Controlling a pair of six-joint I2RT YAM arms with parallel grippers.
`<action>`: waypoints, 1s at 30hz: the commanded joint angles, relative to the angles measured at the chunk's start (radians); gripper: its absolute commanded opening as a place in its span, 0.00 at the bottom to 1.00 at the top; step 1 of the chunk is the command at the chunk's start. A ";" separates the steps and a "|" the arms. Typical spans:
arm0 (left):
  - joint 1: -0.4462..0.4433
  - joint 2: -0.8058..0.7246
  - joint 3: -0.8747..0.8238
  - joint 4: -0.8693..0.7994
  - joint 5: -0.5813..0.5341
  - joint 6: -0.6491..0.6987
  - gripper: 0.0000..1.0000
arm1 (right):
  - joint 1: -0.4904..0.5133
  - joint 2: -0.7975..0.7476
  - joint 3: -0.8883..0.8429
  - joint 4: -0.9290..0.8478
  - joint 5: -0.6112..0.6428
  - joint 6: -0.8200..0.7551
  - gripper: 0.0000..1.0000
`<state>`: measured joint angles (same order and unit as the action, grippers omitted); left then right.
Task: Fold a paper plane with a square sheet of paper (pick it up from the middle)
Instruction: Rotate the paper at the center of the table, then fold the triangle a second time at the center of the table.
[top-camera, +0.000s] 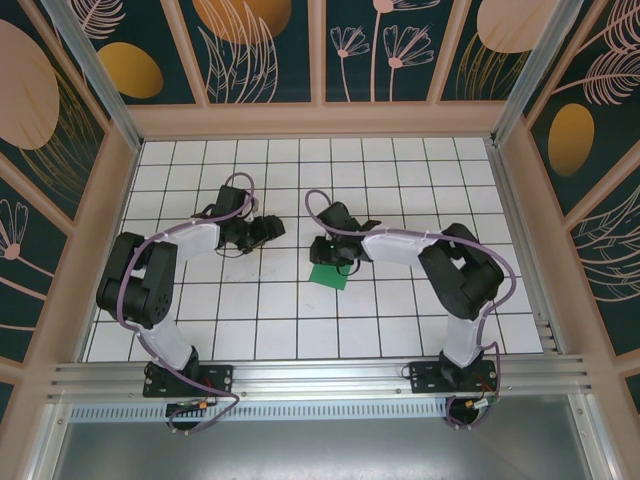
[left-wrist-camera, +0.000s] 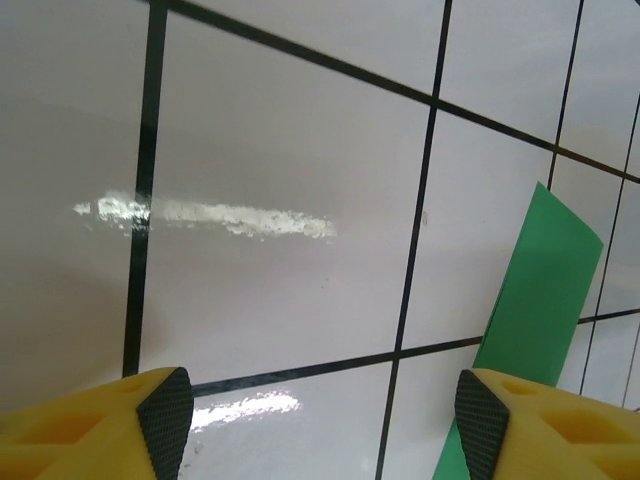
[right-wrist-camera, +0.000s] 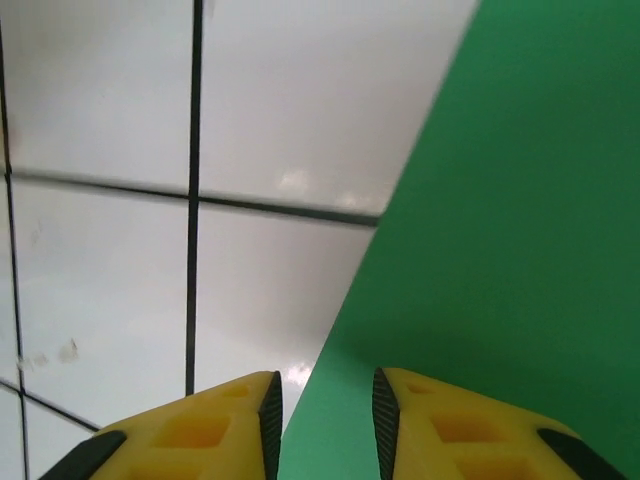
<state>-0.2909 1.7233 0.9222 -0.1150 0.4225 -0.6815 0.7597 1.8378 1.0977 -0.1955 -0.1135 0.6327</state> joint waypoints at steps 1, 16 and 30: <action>-0.017 -0.062 -0.050 0.024 0.051 -0.055 0.69 | -0.047 -0.066 -0.002 -0.063 0.169 0.128 0.34; -0.218 -0.096 -0.043 -0.048 0.007 -0.145 0.67 | -0.158 0.077 0.057 -0.054 0.133 0.165 0.33; -0.341 -0.001 0.033 -0.089 -0.010 -0.189 0.70 | -0.279 0.045 -0.195 0.147 -0.103 0.240 0.33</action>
<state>-0.6125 1.6867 0.9207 -0.1699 0.4179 -0.8474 0.5217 1.8534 0.9859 -0.0116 -0.1791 0.8448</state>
